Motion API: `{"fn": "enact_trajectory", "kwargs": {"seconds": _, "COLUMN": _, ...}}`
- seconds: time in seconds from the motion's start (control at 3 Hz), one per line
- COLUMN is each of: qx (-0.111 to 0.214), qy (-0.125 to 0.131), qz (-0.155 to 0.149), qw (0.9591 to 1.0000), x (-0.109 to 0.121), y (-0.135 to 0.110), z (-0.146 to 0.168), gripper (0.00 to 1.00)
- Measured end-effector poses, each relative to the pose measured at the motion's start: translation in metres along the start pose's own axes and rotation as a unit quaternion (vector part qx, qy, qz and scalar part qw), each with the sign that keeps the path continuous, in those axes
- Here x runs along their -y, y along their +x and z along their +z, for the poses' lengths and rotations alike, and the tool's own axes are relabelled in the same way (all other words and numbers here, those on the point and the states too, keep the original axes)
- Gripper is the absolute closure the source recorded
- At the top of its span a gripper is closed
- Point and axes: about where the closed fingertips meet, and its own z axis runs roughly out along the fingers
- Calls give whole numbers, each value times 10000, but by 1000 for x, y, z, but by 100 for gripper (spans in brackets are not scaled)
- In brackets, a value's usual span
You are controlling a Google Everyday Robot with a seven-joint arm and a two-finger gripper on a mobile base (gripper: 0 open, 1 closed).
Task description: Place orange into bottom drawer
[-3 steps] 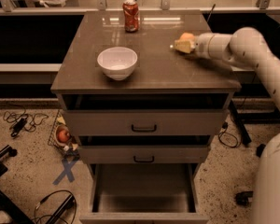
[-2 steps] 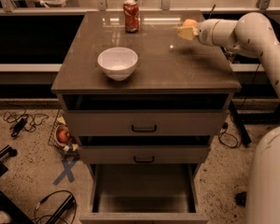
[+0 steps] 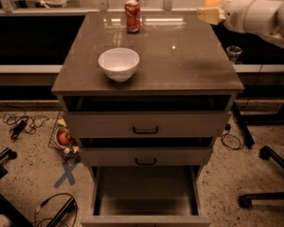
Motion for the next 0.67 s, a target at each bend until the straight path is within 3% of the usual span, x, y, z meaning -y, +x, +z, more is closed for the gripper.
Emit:
{"fn": "enact_trajectory", "kwargs": {"seconds": 0.33, "qx": 33, "qy": -91, "qz": -346, "qw": 9994, "x": -39, "y": -5, "z": -64, "gripper": 100}}
{"fn": "enact_trajectory", "kwargs": {"seconds": 0.67, "qx": -109, "qy": -314, "qz": -521, "qw": 9981, "x": -83, "y": 28, "z": -107, "gripper": 100}}
